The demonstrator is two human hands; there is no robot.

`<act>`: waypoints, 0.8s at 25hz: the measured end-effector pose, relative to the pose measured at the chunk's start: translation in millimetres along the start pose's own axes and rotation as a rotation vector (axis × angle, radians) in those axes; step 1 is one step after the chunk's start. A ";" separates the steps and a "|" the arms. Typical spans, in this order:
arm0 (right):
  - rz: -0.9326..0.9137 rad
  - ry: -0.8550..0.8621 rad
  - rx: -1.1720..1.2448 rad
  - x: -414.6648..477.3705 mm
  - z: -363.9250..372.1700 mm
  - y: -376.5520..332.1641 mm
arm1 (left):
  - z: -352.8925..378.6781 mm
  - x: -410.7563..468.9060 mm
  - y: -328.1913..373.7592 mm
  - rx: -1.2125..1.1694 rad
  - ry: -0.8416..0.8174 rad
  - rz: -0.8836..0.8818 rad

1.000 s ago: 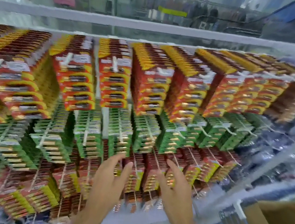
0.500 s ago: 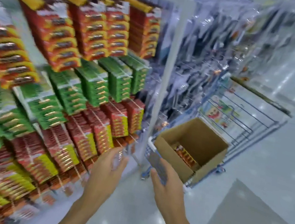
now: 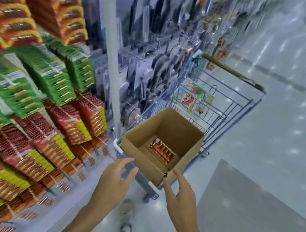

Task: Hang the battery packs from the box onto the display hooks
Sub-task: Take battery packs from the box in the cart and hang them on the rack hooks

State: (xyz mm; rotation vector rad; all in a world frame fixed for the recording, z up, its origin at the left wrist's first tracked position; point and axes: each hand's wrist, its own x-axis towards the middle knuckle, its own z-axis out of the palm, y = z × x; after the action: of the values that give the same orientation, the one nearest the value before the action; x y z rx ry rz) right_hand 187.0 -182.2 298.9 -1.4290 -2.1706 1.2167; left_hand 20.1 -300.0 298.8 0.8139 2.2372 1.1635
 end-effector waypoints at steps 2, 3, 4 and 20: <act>0.025 -0.016 -0.035 31.9 -4.4 7.8 | 15.9 33.9 0.4 0.009 -0.062 -0.008; 0.045 -0.025 -0.058 49.0 -6.7 10.4 | 23.6 51.7 -0.8 0.017 -0.087 -0.013; 0.068 -0.035 -0.075 65.0 -9.3 11.1 | 29.6 68.2 -0.5 0.028 -0.107 -0.012; 0.059 -0.406 -0.361 315.1 9.5 38.9 | 134.0 253.0 -27.8 0.225 -0.223 -0.378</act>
State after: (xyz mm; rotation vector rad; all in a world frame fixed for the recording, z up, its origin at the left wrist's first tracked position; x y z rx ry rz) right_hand 55.4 88.2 196.8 -1.4877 -2.7573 1.2728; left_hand -78.3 -62.9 169.2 0.5381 2.2298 0.6233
